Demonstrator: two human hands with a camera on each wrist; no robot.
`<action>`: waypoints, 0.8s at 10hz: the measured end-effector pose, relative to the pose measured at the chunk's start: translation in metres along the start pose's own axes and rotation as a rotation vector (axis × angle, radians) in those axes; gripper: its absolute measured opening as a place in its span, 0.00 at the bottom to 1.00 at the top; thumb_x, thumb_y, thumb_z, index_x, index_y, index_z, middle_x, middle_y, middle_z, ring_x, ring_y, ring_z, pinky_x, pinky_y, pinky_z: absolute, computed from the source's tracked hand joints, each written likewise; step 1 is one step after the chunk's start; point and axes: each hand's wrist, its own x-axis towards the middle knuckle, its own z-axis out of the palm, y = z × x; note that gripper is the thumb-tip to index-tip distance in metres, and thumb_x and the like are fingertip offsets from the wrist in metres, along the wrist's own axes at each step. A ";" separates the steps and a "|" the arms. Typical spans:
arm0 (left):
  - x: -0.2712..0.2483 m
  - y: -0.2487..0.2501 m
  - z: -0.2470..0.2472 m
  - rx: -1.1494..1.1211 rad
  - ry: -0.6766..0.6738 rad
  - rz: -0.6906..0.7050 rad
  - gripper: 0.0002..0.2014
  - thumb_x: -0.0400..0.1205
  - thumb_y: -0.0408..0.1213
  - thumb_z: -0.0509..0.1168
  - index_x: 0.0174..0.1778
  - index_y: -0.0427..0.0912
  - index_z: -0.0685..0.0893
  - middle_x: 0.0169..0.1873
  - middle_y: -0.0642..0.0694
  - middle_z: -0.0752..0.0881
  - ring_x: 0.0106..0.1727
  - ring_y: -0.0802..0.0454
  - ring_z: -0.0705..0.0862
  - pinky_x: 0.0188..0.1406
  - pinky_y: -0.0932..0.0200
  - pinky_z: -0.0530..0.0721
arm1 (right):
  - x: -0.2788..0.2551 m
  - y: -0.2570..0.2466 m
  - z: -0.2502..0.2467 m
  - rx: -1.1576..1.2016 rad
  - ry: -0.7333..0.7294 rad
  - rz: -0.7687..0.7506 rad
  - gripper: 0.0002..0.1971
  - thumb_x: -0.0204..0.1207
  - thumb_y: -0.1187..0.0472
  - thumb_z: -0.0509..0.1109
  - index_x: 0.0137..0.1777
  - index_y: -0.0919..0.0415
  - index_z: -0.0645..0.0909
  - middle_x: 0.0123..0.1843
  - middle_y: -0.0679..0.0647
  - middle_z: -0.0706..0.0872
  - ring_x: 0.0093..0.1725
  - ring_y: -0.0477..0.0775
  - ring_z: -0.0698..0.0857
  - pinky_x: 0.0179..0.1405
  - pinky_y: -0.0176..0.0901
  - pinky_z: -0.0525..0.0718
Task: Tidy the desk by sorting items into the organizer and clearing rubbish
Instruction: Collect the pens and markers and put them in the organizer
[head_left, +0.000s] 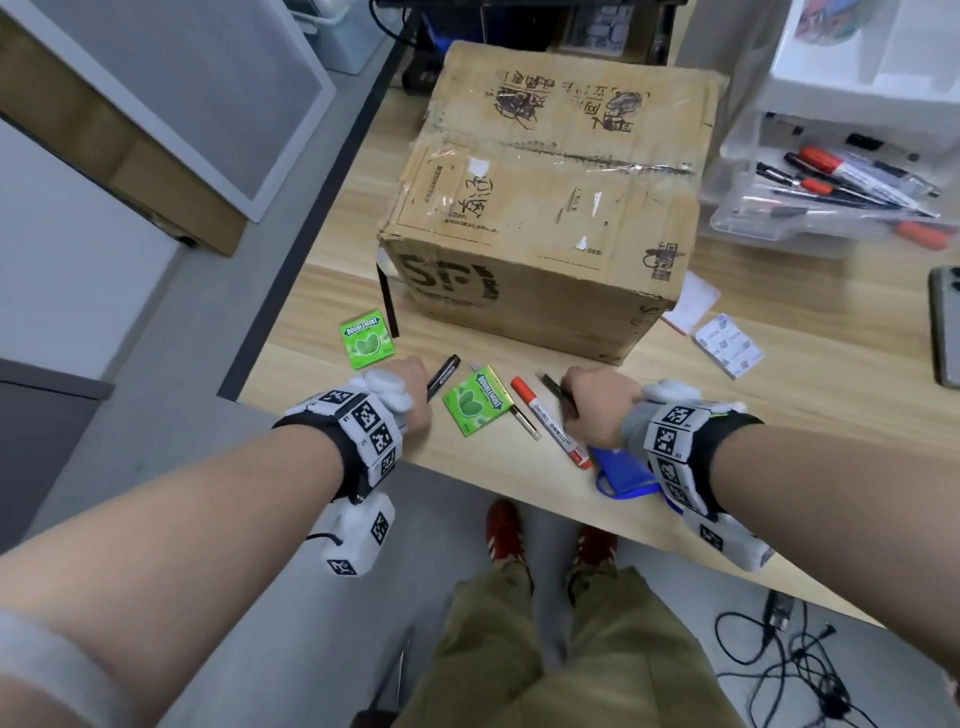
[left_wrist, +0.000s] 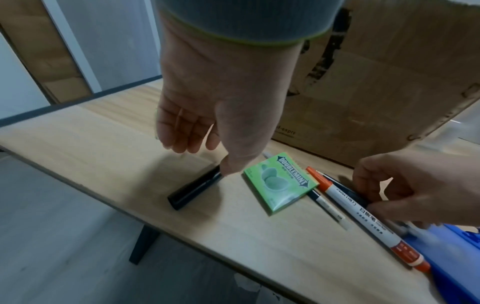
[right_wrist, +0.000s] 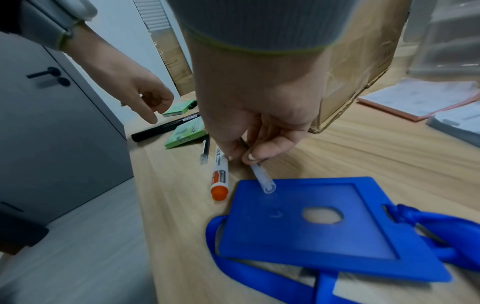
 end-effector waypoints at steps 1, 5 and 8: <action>0.005 0.001 0.009 -0.087 0.077 0.014 0.11 0.81 0.41 0.66 0.57 0.43 0.79 0.41 0.45 0.77 0.40 0.45 0.76 0.40 0.55 0.74 | 0.000 -0.002 0.000 -0.023 0.023 0.029 0.07 0.76 0.55 0.62 0.48 0.58 0.73 0.39 0.53 0.79 0.39 0.59 0.82 0.33 0.44 0.76; 0.006 -0.002 0.014 -0.185 0.100 0.047 0.13 0.83 0.37 0.63 0.62 0.39 0.77 0.43 0.43 0.76 0.42 0.44 0.75 0.42 0.54 0.73 | 0.010 -0.022 0.014 0.096 0.053 0.024 0.20 0.71 0.50 0.72 0.59 0.57 0.72 0.48 0.54 0.83 0.44 0.59 0.84 0.43 0.50 0.86; 0.004 -0.016 -0.007 -0.350 0.137 -0.034 0.07 0.82 0.37 0.62 0.53 0.40 0.81 0.48 0.39 0.84 0.42 0.45 0.76 0.43 0.55 0.75 | 0.024 -0.036 0.008 0.054 0.112 -0.036 0.13 0.75 0.47 0.63 0.53 0.55 0.78 0.44 0.54 0.86 0.45 0.60 0.86 0.38 0.44 0.78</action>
